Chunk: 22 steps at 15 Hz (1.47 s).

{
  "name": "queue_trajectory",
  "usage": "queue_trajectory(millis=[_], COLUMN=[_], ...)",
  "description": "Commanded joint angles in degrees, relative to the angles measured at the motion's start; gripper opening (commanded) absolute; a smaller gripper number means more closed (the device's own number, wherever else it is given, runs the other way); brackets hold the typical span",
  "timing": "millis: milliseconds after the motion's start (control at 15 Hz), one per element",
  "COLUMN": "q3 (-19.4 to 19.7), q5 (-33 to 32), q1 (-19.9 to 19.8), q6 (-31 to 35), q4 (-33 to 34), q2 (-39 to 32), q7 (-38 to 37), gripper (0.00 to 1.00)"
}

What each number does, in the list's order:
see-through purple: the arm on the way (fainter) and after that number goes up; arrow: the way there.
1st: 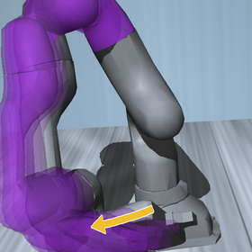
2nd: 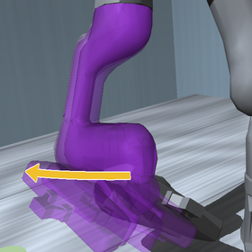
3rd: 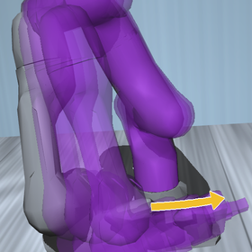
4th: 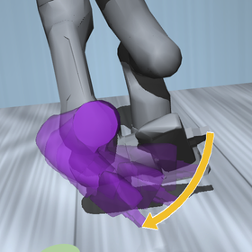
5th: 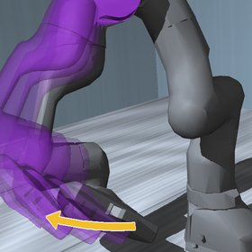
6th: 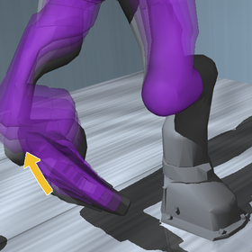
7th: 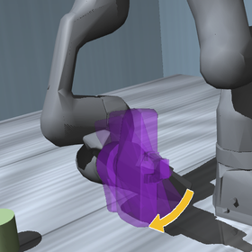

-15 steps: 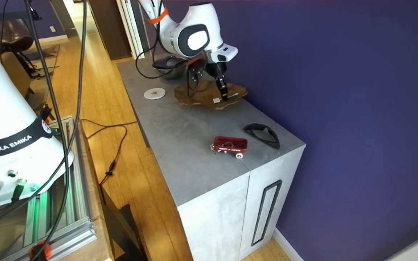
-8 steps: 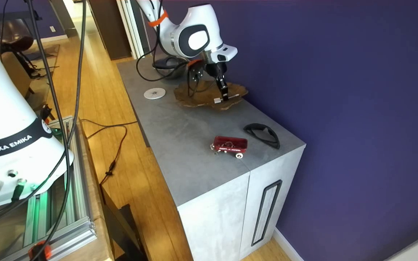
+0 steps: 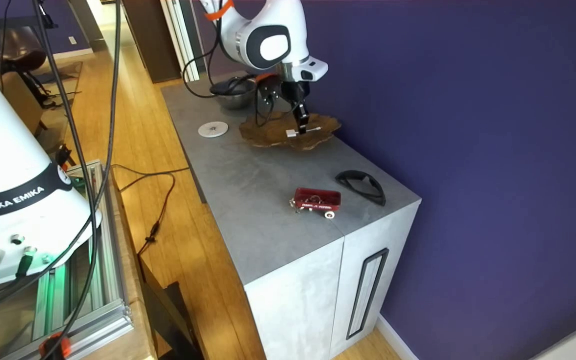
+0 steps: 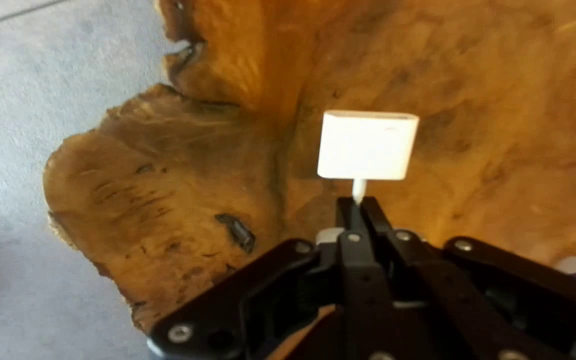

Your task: Remove the extension from the wooden tray

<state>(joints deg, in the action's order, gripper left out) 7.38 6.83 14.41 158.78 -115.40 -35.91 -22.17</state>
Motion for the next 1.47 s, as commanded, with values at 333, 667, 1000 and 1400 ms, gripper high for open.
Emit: queue_trajectory(millis=[333,667,1000,1400], q3=[-21.2,-20.5,-22.3,-25.1], q5=[18.7,23.8,27.8,31.8], q1=[-19.3,-16.5,-16.8,-11.3], q6=[-16.2,-21.7,-25.7,-28.9], q4=[-13.1,-12.7,-14.7,-17.7], q2=[21.4,22.3,24.7,25.7], q7=[32.3,38.8,50.4,65.3], gripper=[0.01,0.04,0.01,0.01])
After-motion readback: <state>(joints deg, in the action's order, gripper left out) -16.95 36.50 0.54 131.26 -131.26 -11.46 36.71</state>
